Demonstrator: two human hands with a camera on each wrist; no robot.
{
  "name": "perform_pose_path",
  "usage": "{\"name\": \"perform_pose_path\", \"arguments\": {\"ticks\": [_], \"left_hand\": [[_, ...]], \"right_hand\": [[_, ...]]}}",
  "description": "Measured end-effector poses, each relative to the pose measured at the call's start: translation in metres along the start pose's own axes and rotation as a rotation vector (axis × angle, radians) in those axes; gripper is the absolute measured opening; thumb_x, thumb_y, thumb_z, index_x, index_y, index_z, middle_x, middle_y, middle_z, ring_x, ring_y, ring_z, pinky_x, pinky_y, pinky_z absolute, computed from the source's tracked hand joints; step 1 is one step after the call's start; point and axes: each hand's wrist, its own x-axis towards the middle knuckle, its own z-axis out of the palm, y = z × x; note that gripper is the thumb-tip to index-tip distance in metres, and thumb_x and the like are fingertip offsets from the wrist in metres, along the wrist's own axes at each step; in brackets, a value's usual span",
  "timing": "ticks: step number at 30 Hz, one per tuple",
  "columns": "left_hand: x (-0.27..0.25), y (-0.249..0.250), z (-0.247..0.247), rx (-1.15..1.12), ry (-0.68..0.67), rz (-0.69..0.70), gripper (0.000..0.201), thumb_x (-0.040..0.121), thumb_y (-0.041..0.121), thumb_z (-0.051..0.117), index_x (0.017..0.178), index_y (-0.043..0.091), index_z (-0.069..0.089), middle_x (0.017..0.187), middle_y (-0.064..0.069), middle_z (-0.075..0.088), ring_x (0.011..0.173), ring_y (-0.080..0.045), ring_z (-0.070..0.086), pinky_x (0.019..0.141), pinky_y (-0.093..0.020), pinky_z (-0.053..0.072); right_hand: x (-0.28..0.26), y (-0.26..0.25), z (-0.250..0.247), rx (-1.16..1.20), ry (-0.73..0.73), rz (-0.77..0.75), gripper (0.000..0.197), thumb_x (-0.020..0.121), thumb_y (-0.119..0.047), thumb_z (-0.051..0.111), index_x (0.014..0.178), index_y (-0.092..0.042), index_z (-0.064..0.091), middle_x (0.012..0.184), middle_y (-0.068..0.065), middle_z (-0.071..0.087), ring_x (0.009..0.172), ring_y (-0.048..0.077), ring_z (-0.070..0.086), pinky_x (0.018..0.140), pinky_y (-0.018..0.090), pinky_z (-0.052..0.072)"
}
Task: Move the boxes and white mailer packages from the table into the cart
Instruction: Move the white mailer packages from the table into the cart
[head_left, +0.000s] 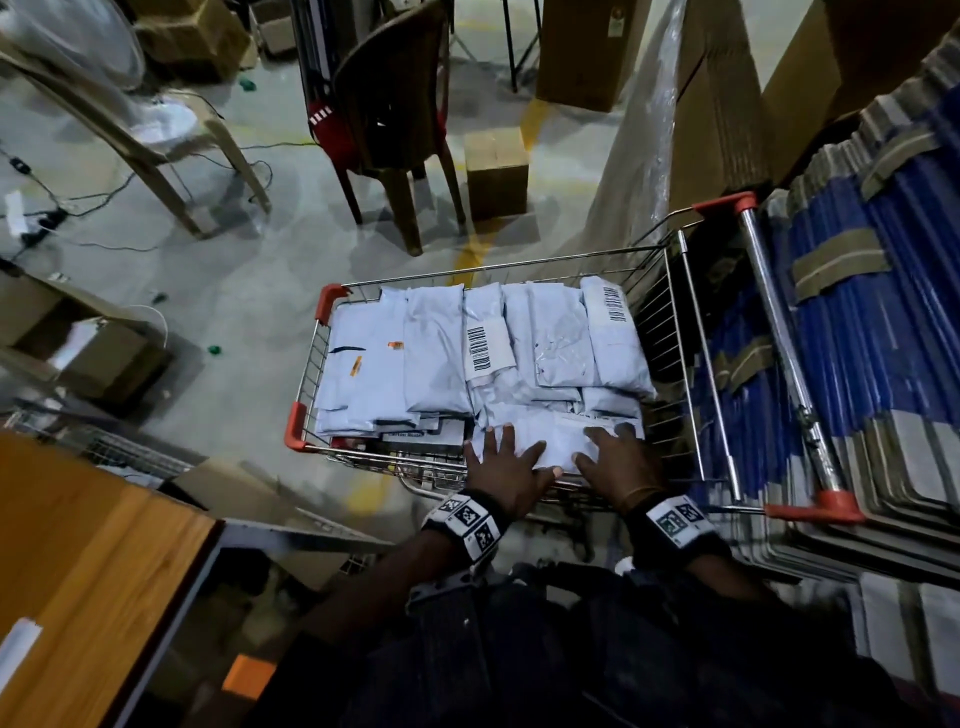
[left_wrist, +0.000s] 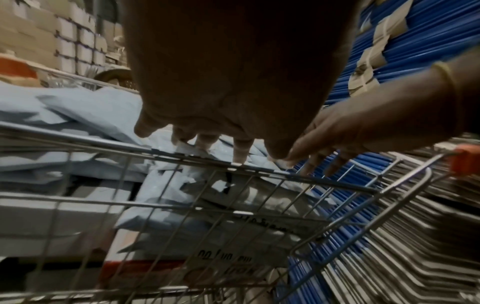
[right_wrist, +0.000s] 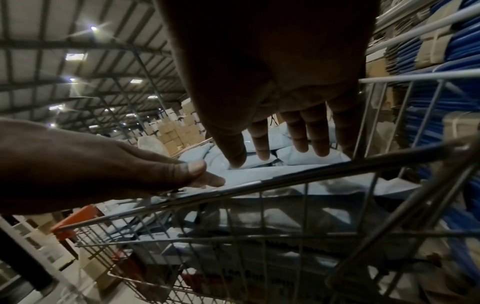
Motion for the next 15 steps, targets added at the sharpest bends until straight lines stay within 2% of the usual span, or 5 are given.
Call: {"name": "perform_pose_path", "arguments": {"ticks": [3, 7, 11, 13, 15], "left_hand": [[-0.012, -0.01, 0.006, 0.003, 0.094, 0.016, 0.064, 0.094, 0.067, 0.023, 0.149, 0.035, 0.03, 0.162, -0.016, 0.007, 0.148, -0.038, 0.001, 0.117, -0.06, 0.007], [-0.033, -0.03, 0.01, 0.095, 0.331, 0.082, 0.061, 0.089, 0.062, 0.03, 0.129, 0.024, 0.056, 0.139, -0.018, 0.046, 0.133, -0.039, 0.037, 0.109, -0.048, 0.032], [-0.051, -0.054, 0.008, 0.088, 0.221, 0.028, 0.066, 0.089, 0.063, 0.046, 0.146, 0.03, 0.037, 0.149, -0.01, 0.038, 0.144, -0.033, 0.023, 0.115, -0.053, 0.018], [-0.064, -0.063, 0.004, 0.044, 0.23, 0.003, 0.068, 0.089, 0.061, 0.049, 0.148, 0.032, 0.032, 0.155, -0.01, 0.029, 0.147, -0.034, 0.014, 0.116, -0.054, 0.019], [-0.081, -0.072, 0.006, 0.001, 0.293, -0.02, 0.064, 0.089, 0.06, 0.05, 0.146, 0.034, 0.035, 0.152, -0.01, 0.034, 0.145, -0.035, 0.019, 0.115, -0.053, 0.022]], "right_hand": [[-0.016, -0.018, 0.0, 0.011, 0.006, -0.041, 0.052, 0.092, -0.049, 0.052, 0.141, -0.034, 0.044, 0.148, 0.007, 0.034, 0.13, 0.03, 0.042, 0.104, 0.041, 0.036], [-0.039, -0.04, 0.0, 0.069, 0.075, -0.102, 0.049, 0.093, -0.044, 0.053, 0.14, -0.033, 0.046, 0.15, 0.005, 0.032, 0.132, 0.028, 0.041, 0.104, 0.04, 0.035], [-0.063, -0.063, 0.006, 0.071, 0.094, -0.148, 0.046, 0.093, -0.041, 0.054, 0.138, -0.034, 0.048, 0.153, 0.006, 0.03, 0.134, 0.029, 0.039, 0.107, 0.04, 0.032], [-0.078, -0.078, 0.011, 0.081, 0.104, -0.185, 0.046, 0.092, -0.041, 0.055, 0.137, -0.034, 0.05, 0.153, 0.007, 0.03, 0.133, 0.03, 0.04, 0.107, 0.041, 0.033], [-0.095, -0.095, 0.019, 0.092, 0.098, -0.229, 0.045, 0.091, -0.04, 0.056, 0.135, -0.032, 0.052, 0.151, 0.008, 0.034, 0.131, 0.031, 0.044, 0.107, 0.039, 0.035]]}}
